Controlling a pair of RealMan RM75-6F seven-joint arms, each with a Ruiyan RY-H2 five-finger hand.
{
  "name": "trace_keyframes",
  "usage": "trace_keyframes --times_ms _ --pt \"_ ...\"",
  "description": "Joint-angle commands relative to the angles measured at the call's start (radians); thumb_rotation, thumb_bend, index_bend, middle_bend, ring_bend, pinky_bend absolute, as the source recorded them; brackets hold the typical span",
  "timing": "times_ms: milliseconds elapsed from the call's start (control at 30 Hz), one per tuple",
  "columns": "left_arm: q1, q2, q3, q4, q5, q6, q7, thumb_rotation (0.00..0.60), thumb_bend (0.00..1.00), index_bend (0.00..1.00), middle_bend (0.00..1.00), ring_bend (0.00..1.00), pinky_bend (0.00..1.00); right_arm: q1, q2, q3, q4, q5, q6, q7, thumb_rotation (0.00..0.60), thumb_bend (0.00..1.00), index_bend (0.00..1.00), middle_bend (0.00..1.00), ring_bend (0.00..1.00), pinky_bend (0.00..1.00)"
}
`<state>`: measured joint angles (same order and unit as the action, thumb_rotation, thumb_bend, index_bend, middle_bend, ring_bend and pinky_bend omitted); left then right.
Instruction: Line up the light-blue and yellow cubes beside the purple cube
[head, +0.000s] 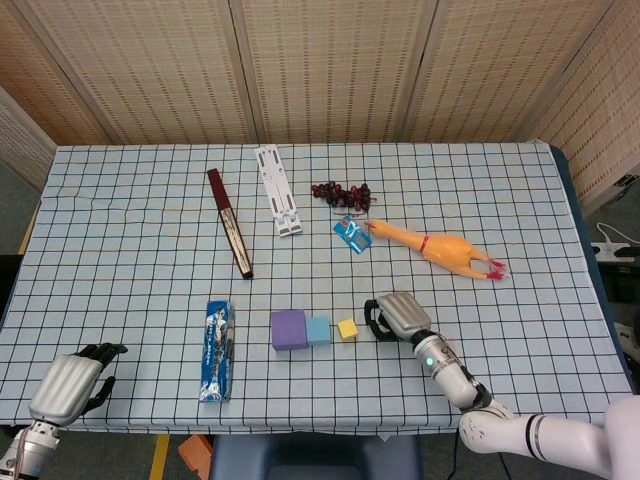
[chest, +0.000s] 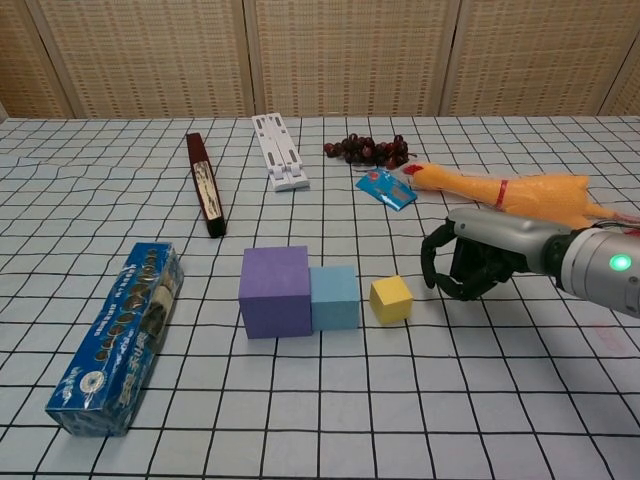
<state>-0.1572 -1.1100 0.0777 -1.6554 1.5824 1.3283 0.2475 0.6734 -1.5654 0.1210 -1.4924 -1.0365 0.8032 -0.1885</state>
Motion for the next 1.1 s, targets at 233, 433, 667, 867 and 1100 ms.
trace_keyframes --times_ms 233,433,667,867,1100 --pt "0.0 0.002 0.0 -0.001 -0.002 -0.001 -0.005 0.6 0.47 0.3 0.33 0.36 0.65 0.015 0.009 -0.001 -0.002 0.029 -0.048 0.033 0.6 0.51 0.55 0.99 0.92 1.0" --pt "-0.001 0.001 0.001 -0.001 -0.001 -0.003 -0.005 0.6 0.47 0.3 0.33 0.36 0.65 0.015 0.005 -0.002 0.007 0.018 -0.052 0.06 0.6 0.51 0.55 0.99 0.92 1.0" --pt "-0.001 0.002 0.001 -0.001 -0.001 -0.002 -0.005 0.6 0.47 0.3 0.33 0.36 0.65 0.011 -0.005 -0.003 0.024 -0.014 -0.061 0.111 0.6 0.51 0.55 0.99 0.92 1.0" --pt "0.0 0.002 0.001 -0.002 0.0 0.0 -0.007 0.6 0.47 0.3 0.33 0.36 0.65 0.005 -0.015 -0.002 0.043 -0.057 -0.063 0.166 0.6 0.51 0.55 0.99 0.92 1.0" --pt "0.0 0.003 0.001 -0.002 -0.001 0.0 -0.006 0.6 0.47 0.3 0.33 0.36 0.65 0.002 -0.025 -0.004 0.071 -0.1 -0.071 0.223 0.6 0.51 0.55 0.99 0.92 1.0"
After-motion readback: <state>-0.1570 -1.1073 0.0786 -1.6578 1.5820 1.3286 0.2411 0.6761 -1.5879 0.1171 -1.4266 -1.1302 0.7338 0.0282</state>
